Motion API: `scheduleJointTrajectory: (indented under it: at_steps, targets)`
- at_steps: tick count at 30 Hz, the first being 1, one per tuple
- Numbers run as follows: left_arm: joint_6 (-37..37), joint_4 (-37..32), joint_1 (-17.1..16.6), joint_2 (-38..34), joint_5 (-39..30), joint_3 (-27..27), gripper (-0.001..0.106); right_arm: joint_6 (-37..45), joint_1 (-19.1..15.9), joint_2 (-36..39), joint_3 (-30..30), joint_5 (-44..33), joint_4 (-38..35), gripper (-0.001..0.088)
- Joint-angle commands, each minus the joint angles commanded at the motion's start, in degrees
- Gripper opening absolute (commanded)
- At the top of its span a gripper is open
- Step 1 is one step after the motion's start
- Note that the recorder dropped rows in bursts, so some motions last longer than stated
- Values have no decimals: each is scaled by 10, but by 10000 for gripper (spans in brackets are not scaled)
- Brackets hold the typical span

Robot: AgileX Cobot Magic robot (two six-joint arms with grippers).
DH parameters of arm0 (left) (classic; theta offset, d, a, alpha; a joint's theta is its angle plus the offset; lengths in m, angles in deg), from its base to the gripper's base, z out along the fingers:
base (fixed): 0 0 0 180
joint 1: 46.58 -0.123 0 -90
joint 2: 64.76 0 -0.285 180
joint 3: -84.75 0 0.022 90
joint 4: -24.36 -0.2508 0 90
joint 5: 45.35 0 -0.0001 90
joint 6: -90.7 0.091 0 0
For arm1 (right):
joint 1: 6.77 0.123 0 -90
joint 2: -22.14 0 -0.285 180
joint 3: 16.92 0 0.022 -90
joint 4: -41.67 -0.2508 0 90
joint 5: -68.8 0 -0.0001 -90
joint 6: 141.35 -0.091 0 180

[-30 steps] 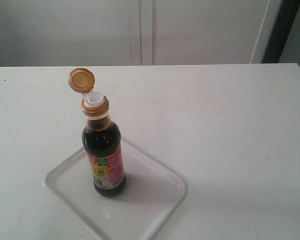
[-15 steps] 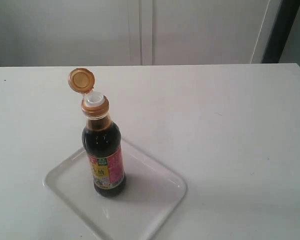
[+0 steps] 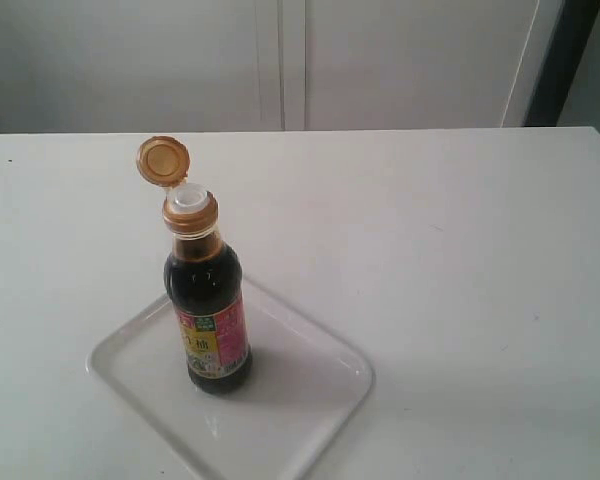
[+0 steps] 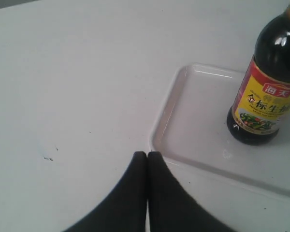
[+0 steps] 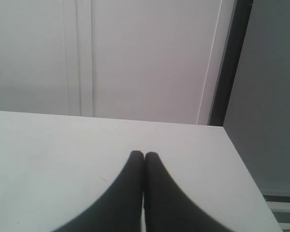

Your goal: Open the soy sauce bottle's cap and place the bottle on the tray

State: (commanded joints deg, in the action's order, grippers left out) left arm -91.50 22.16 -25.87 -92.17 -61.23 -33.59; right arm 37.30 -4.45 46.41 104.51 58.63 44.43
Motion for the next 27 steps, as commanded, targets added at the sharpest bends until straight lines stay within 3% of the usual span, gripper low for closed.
scheduleJointTrajectory:
  at_steps: [10,18,27]
  targets:
    - [22,9,-4,111,-1,60,0,0,0,0,0,0,0,0]
    - [22,32,-63,177,-5,92,0,0,0,0,0,0,0,0]
    - [38,58,-95,196,-3,122,0,0,0,0,0,0,0,0]
